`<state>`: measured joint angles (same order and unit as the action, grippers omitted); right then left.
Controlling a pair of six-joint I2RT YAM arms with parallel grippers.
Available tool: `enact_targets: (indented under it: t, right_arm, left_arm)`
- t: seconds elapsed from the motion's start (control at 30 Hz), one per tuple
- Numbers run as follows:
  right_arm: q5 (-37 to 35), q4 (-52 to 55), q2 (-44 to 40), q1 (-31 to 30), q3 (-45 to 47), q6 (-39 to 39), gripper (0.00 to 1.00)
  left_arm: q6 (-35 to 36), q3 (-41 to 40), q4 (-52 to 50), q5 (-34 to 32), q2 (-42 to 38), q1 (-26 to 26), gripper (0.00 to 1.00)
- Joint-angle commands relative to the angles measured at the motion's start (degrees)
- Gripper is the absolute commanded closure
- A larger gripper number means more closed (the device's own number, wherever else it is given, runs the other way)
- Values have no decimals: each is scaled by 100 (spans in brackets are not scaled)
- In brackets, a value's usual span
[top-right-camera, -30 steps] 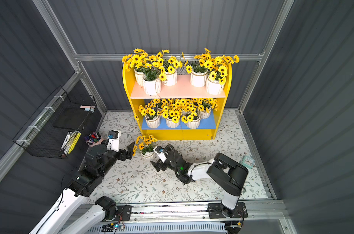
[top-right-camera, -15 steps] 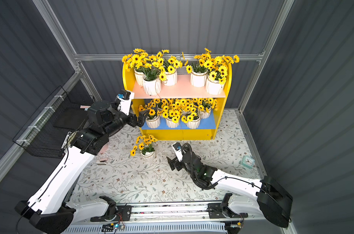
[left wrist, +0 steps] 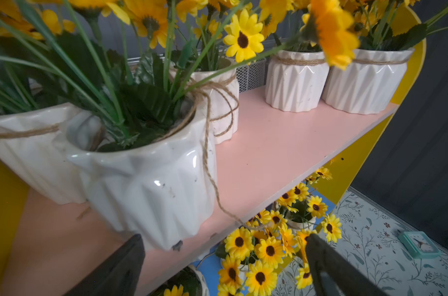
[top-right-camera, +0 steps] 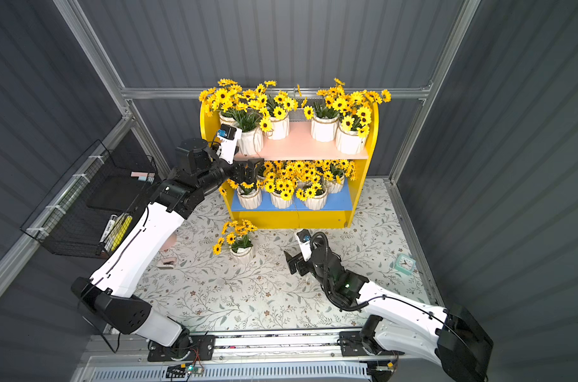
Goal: Take the sunflower pots off the shelves
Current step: Pick up the sunflower pot from the shelf.
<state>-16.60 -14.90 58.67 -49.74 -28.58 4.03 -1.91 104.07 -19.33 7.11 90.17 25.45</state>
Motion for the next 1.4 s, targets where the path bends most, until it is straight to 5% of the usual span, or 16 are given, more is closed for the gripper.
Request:
enact_targets:
  t: [0.0,0.6,1.0,1.37]
  right_arm:
    - [72,30,-109,78,91,66,1]
    - [327,-123,65,140,153,97,1]
    - [422,-145,175,156,135,97,1]
    - [423,-119,49,209,201,98,1]
  left_arm:
    - [85,293,277,-233,196,4,1]
    - [50,-449,1105,-1336,-5,8,1]
    - [-283,254,1335,-800,631,4,1]
    - [-77,298,1846,-1233,923,10,1]
